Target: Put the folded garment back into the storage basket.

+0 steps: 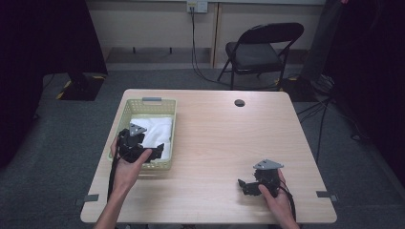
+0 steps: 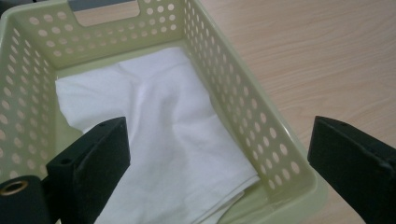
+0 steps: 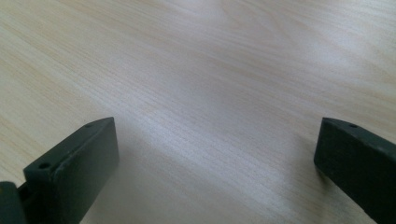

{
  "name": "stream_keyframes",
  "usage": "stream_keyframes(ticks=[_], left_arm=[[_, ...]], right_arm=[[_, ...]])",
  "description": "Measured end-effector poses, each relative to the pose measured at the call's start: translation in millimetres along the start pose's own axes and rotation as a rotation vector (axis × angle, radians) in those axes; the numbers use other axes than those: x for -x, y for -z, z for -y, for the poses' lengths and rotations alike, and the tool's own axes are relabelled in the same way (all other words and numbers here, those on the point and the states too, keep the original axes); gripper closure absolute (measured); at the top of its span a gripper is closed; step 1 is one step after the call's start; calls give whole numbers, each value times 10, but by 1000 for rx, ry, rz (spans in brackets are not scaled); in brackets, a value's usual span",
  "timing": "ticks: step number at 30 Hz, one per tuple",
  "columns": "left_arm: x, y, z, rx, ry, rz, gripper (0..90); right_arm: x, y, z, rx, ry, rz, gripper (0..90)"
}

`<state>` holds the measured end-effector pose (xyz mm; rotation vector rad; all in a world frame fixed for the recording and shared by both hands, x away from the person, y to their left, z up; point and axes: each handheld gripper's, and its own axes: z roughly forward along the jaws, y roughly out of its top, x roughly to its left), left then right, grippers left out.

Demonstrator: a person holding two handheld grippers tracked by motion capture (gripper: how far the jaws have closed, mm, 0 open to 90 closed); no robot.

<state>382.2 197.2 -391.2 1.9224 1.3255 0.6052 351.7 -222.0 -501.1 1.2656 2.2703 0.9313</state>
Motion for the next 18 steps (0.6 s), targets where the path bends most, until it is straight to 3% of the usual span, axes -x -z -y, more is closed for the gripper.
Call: stream_keyframes(ticks=[2, 6, 9, 13, 18], left_arm=[[9, 27, 35, 18, -15, 17, 50], [29, 66, 90, 28, 4, 32, 58], [53, 84, 116, 28, -6, 20, 59], [77, 115, 159, 22, 16, 6, 59], [127, 177, 209, 5, -6, -8, 59]], right_arm=[[0, 0, 0, 0, 0, 0, 0], [0, 0, 0, 0, 0, 0, 0], [0, 0, 0, 0, 0, 0, 0], [0, 0, 0, 0, 0, 0, 0], [0, 0, 0, 0, 0, 0, 0]])
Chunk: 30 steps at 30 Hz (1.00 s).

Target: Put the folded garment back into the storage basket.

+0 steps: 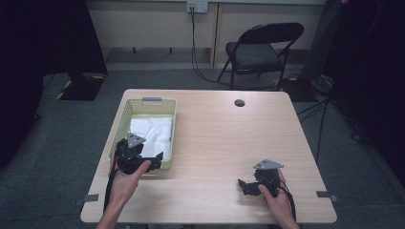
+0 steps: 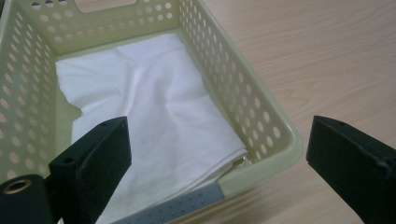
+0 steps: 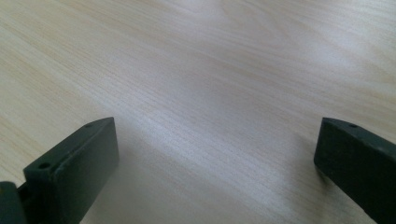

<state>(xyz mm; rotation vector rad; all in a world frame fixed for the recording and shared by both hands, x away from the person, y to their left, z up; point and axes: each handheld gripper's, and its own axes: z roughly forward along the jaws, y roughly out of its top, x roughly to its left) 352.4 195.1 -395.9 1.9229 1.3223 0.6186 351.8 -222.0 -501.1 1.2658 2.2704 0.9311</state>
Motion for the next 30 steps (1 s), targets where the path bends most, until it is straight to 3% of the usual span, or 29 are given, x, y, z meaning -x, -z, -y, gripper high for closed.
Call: stream_keyframes(ticks=[7, 10, 12, 14, 17, 21, 24, 30], left_arm=[[61, 70, 145, -8, -8, 10, 61], [117, 122, 245, -9, -14, -15, 61], [124, 144, 290, -17, -9, 8, 61], [122, 164, 319, -20, -17, -9, 61], [82, 189, 366, -25, 11, -5, 61], [35, 187, 475, -46, 18, -27, 61], [10, 180, 556, -41, 50, -60, 61], [-3, 118, 698, -80, 43, -84, 61]], right_arm=[[0, 0, 0, 0, 0, 0, 0], [0, 0, 0, 0, 0, 0, 0], [0, 0, 0, 0, 0, 0, 0], [0, 0, 0, 0, 0, 0, 0], [0, 0, 0, 0, 0, 0, 0], [0, 0, 0, 0, 0, 0, 0], [0, 0, 0, 0, 0, 0, 0], [0, 0, 0, 0, 0, 0, 0]])
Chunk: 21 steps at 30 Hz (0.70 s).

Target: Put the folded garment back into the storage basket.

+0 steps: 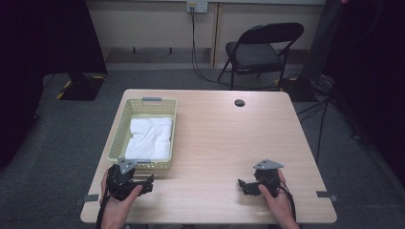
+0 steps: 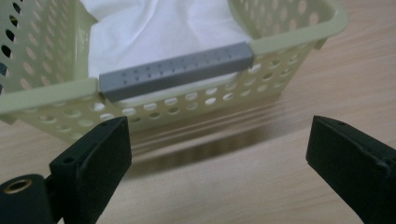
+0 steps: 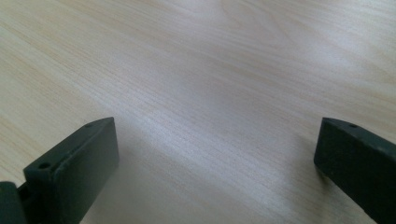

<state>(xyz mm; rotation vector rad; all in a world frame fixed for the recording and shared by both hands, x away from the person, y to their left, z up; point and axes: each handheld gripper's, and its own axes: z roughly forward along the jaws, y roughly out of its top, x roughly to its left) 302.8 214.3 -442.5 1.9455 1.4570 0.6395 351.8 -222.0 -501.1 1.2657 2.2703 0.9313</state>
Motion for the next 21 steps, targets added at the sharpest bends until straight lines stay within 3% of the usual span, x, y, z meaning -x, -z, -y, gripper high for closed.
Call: stream_keyframes(ticks=[5, 8, 9, 16, 20, 21], left_arm=[[-12, -95, 81, -47, 1, -7, 61], [-11, -193, 103, -95, -23, -70, 61], [-20, -221, 103, -105, -24, -71, 61], [-108, -362, 153, -155, 2, -66, 61], [-153, -414, 189, -189, 32, -92, 61], [-164, -421, 196, -187, 52, -80, 55]], right_arm=[[0, 0, 0, 0, 0, 0, 0], [0, 0, 0, 0, 0, 0, 0], [0, 0, 0, 0, 0, 0, 0], [0, 0, 0, 0, 0, 0, 0], [0, 0, 0, 0, 0, 0, 0], [0, 0, 0, 0, 0, 0, 0]])
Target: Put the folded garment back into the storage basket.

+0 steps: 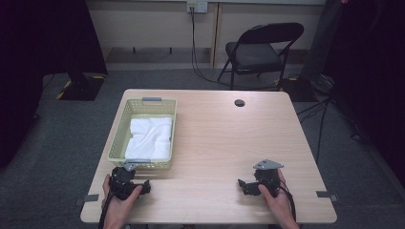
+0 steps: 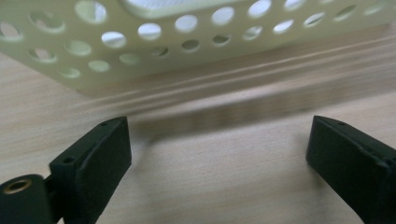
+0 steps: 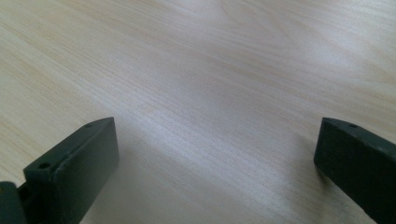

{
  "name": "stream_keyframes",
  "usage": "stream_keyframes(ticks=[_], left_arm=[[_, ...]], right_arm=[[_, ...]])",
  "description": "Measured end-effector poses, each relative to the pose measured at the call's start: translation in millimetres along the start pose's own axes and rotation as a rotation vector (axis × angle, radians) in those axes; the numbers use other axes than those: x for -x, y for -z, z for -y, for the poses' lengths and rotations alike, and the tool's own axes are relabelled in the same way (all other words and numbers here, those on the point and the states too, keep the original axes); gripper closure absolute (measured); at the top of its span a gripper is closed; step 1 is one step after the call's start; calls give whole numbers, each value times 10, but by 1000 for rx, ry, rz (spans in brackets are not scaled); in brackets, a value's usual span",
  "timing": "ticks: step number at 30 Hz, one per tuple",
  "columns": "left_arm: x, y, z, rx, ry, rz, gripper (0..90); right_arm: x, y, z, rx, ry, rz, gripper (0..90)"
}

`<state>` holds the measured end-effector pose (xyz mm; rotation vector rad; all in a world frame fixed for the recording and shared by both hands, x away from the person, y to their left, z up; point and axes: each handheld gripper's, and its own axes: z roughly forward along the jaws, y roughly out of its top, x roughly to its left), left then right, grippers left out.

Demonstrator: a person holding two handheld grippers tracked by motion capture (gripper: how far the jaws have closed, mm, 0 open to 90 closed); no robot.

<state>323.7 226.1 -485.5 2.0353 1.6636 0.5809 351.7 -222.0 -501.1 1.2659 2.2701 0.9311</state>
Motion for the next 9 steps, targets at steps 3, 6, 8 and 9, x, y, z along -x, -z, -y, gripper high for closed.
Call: stream_keyframes(ticks=[3, 6, 8, 9], left_arm=[[-27, -19, -3, -4, 13, 9, 33], [-74, -48, 0, -12, 43, 34, 11], [-99, -48, 5, -8, 29, 42, 1], [-99, -46, 8, -7, 30, 41, 1]], right_arm=[[0, 0, 0, 0, 0, 0, 0], [0, 0, 0, 0, 0, 0, 0], [0, 0, 0, 0, 0, 0, 0], [0, 0, 0, 0, 0, 0, 0]])
